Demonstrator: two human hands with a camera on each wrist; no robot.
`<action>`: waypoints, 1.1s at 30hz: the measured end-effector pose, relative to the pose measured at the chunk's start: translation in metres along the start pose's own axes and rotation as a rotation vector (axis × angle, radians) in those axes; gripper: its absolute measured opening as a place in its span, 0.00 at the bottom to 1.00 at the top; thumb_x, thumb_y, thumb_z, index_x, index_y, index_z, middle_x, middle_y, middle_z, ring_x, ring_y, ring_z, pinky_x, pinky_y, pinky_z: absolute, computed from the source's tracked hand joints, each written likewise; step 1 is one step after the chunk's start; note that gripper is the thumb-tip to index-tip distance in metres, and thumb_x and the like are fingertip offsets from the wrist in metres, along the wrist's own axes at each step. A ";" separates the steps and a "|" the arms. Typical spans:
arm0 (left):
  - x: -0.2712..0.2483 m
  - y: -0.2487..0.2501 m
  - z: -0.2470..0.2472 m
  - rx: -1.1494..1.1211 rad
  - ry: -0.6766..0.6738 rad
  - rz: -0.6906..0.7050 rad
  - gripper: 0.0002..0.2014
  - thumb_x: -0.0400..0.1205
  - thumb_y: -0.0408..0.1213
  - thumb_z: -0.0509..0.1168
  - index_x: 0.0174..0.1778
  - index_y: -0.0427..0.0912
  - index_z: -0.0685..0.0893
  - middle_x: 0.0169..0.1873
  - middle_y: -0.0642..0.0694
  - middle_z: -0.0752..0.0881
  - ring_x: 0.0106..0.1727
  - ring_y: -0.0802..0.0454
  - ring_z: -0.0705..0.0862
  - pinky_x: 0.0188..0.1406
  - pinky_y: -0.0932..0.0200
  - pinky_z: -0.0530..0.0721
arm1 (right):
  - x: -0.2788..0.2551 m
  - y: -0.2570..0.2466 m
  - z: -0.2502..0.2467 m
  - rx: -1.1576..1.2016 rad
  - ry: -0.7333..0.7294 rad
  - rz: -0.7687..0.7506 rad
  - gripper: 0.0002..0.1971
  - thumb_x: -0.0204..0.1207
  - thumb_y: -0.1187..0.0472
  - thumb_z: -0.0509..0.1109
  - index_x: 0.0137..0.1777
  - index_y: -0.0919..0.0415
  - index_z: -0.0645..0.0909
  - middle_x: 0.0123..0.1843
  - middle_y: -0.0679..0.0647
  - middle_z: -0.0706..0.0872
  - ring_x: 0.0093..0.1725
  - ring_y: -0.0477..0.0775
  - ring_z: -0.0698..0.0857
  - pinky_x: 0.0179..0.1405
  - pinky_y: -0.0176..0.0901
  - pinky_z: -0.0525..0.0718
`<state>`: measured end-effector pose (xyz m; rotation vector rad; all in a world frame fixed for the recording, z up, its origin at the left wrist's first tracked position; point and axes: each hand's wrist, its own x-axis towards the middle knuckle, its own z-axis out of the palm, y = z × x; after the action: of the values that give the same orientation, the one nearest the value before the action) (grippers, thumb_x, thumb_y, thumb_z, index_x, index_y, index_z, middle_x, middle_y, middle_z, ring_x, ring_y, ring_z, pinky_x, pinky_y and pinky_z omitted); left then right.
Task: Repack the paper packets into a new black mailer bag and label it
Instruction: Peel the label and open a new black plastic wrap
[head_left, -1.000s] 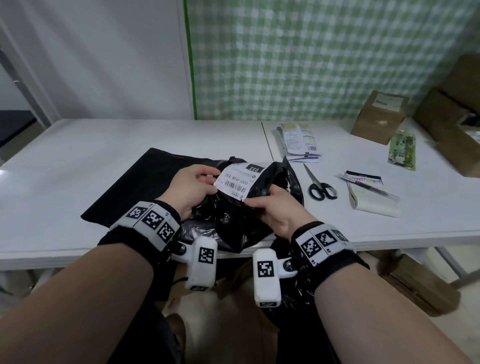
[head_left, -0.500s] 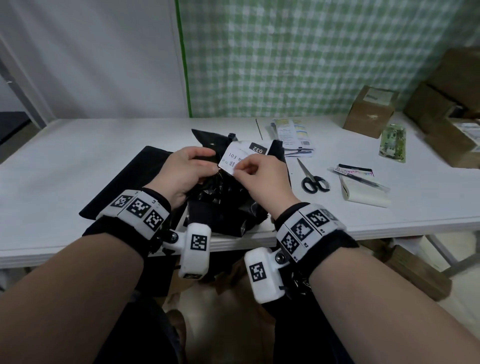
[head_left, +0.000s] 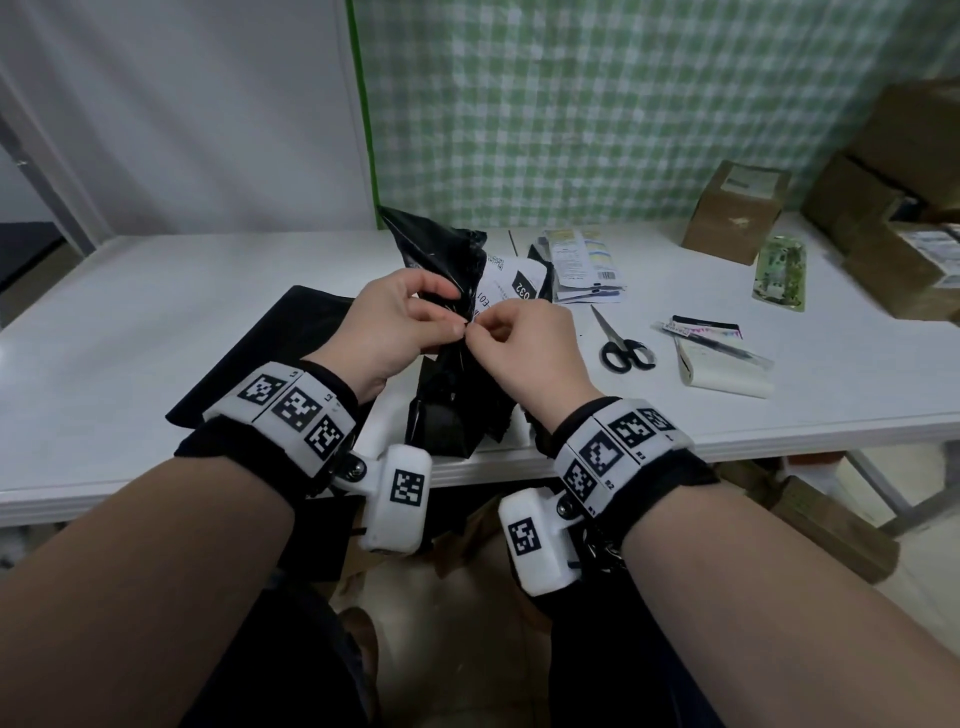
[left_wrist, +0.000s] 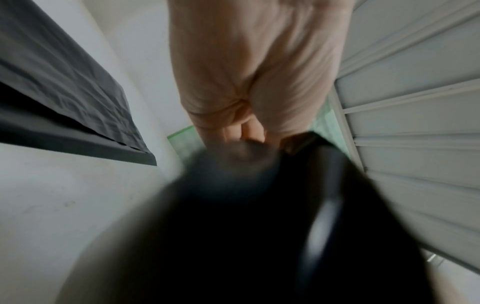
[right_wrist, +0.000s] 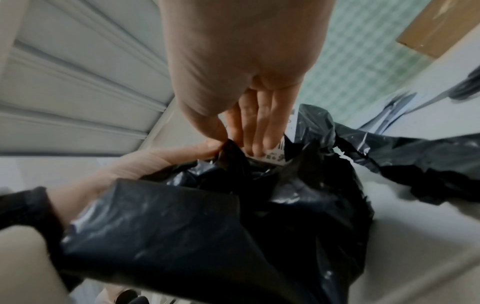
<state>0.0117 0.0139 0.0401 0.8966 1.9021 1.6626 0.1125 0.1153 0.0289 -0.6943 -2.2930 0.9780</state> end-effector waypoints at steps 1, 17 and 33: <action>-0.001 0.001 0.001 0.015 -0.005 0.009 0.14 0.73 0.21 0.71 0.44 0.45 0.81 0.25 0.52 0.90 0.29 0.61 0.87 0.37 0.68 0.86 | -0.001 -0.001 -0.002 -0.053 0.005 -0.023 0.09 0.72 0.54 0.70 0.41 0.57 0.90 0.38 0.53 0.91 0.44 0.52 0.88 0.49 0.45 0.85; -0.005 0.001 0.004 0.096 -0.026 0.042 0.14 0.72 0.22 0.72 0.43 0.46 0.81 0.26 0.51 0.90 0.32 0.58 0.88 0.44 0.60 0.89 | -0.008 -0.003 -0.005 -0.297 -0.015 -0.116 0.12 0.72 0.52 0.66 0.41 0.58 0.88 0.38 0.55 0.90 0.45 0.59 0.86 0.46 0.47 0.85; 0.003 -0.006 0.005 0.321 -0.032 0.087 0.16 0.75 0.22 0.67 0.32 0.49 0.77 0.28 0.50 0.78 0.30 0.56 0.75 0.32 0.69 0.74 | 0.005 0.010 -0.014 -0.193 0.003 -0.057 0.07 0.69 0.58 0.69 0.37 0.56 0.88 0.29 0.47 0.81 0.40 0.51 0.82 0.43 0.39 0.78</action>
<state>0.0126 0.0193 0.0339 1.1360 2.1735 1.4007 0.1200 0.1311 0.0311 -0.7033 -2.4121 0.7356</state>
